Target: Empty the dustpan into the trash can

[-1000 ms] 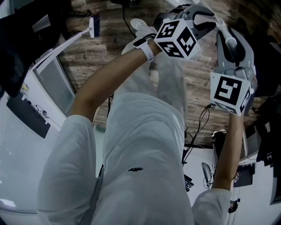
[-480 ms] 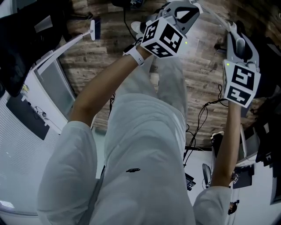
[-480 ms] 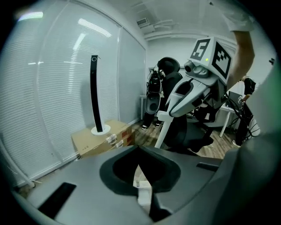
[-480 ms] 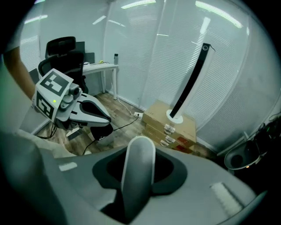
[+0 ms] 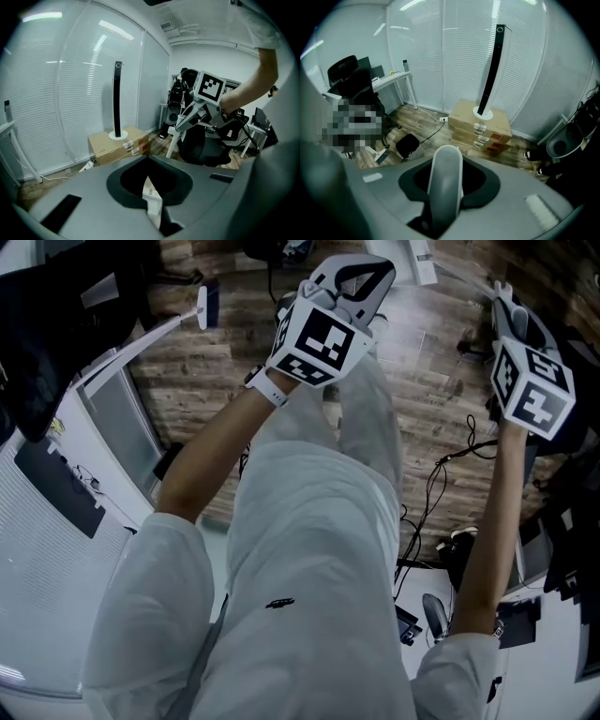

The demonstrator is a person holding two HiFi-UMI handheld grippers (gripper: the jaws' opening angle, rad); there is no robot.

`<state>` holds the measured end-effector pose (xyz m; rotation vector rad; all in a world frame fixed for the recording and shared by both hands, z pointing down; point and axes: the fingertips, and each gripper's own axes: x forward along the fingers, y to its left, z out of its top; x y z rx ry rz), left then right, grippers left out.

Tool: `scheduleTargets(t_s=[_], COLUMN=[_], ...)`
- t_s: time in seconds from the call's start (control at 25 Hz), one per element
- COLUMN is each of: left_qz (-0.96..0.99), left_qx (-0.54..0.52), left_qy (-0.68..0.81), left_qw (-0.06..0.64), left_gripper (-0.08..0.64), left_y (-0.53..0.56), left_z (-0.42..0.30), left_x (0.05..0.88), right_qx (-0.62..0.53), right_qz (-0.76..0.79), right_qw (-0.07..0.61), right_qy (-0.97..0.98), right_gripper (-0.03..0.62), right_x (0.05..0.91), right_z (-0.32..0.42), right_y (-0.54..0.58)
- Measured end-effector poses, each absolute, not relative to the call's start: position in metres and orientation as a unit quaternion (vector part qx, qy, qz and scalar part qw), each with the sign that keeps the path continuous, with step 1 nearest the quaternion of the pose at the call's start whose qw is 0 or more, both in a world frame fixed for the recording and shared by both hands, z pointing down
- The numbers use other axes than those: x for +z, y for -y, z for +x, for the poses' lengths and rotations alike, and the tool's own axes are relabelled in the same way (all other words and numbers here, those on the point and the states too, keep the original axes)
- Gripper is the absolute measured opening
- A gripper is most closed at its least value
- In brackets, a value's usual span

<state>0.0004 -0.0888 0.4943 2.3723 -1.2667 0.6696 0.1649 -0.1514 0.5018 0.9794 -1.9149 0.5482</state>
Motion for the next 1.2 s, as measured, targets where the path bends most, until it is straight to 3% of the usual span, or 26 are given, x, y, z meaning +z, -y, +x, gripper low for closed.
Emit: scheduleTargets(t_s=[0.48, 1.2], left_qz=[0.816, 0.804], left_qx=[0.238, 0.221], left_qy=[0.484, 0.520], left_qw=[0.208, 0.187], left_gripper=[0.006, 0.006], left_y=[0.067, 0.070], left_z=[-0.021, -0.038], left_x=[0.471, 0.409], right_qx=[0.260, 0.244], right_qz=[0.354, 0.393], right_qw=[0.460, 0.359], right_qy=[0.772, 0.810], right_gripper=[0.152, 0.166], right_x=[0.503, 0.424], right_z=[0.152, 0.150], right_y=[0.167, 0.164])
